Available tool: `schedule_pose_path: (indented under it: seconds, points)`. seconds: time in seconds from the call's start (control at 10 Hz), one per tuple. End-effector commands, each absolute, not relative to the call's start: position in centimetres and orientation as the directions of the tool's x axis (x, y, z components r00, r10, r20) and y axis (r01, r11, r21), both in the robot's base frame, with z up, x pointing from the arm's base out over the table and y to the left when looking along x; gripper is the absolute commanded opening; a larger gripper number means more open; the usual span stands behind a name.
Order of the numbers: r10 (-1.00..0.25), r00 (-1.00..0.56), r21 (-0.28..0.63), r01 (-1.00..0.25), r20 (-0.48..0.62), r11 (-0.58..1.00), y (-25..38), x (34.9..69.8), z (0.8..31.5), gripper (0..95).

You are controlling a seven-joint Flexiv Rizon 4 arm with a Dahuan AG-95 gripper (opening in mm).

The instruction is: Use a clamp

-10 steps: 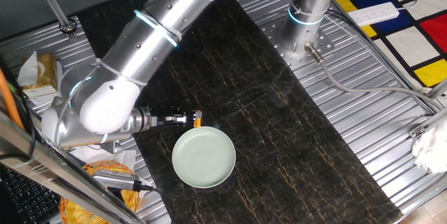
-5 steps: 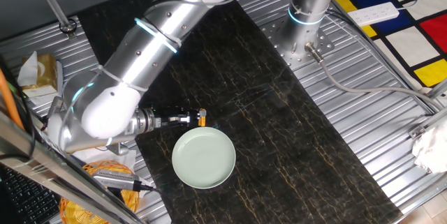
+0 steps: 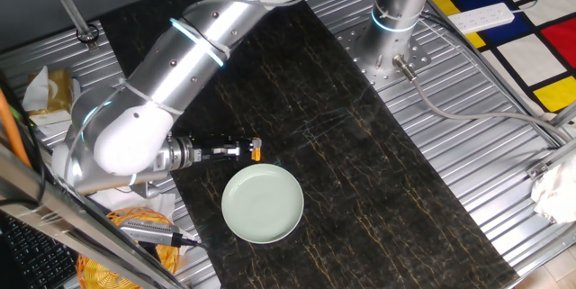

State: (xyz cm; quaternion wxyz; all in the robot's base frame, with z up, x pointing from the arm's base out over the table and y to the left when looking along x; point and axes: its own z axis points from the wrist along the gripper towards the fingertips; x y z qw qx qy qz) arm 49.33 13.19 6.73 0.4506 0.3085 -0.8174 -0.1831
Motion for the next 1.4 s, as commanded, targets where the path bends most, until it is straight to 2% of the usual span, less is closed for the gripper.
schedule_pose_path:
  seconds: [0.1, 0.8, 1.4]
  points:
    - [-0.630, -0.420, 0.561, -0.291, 0.653, 0.775, 13.2, 49.6, 6.8, 0.0]
    - [-0.582, -0.449, 0.575, -0.170, 0.678, 0.800, 13.6, 49.7, 7.2, 0.0]
    - [-0.588, -0.442, 0.580, -0.170, 0.677, 0.797, 14.6, 48.7, 8.2, 0.0]
